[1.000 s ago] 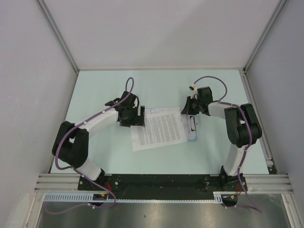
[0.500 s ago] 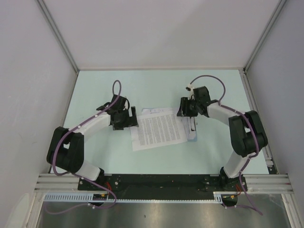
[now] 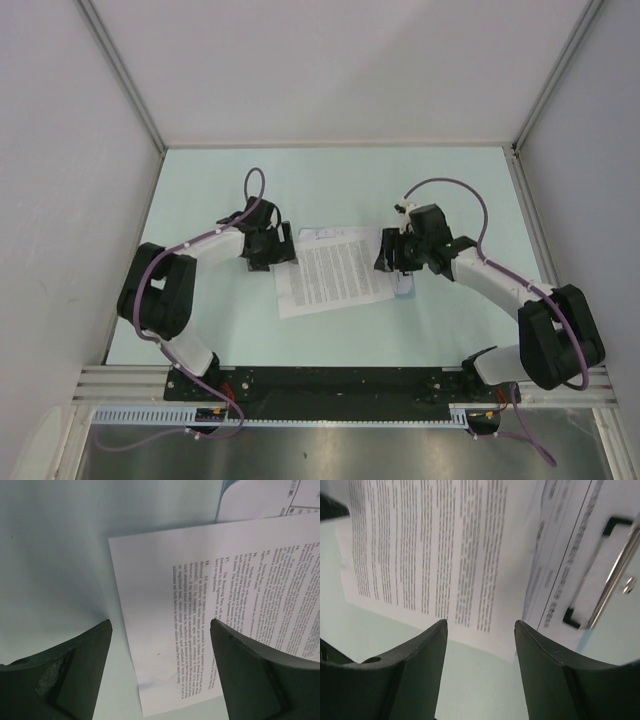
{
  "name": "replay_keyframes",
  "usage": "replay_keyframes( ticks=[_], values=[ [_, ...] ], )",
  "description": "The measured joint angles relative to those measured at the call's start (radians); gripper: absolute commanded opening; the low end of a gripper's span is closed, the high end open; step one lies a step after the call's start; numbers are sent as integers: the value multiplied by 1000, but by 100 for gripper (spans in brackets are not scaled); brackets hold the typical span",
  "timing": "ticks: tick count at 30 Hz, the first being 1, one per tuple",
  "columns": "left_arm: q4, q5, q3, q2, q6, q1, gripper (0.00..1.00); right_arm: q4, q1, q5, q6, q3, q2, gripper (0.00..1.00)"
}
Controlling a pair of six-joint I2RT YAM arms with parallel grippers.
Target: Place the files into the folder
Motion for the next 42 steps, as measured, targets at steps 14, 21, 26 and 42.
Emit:
replay_keyframes(
  ticks=[14,21,26,42],
  values=[
    [31,38,104,105,-15,-6,75,61,198,50,153,-196,-77,61],
    [33,56,156,149,-15,-8,74,83,195,72,178,-208,-58,61],
    [33,79,201,187,-23,-10,79,86,156,74,175,-209,-61,67],
    [-23,21,155,-17,-2,-40,94,-49,583,317,262,-98,13,72]
  ],
)
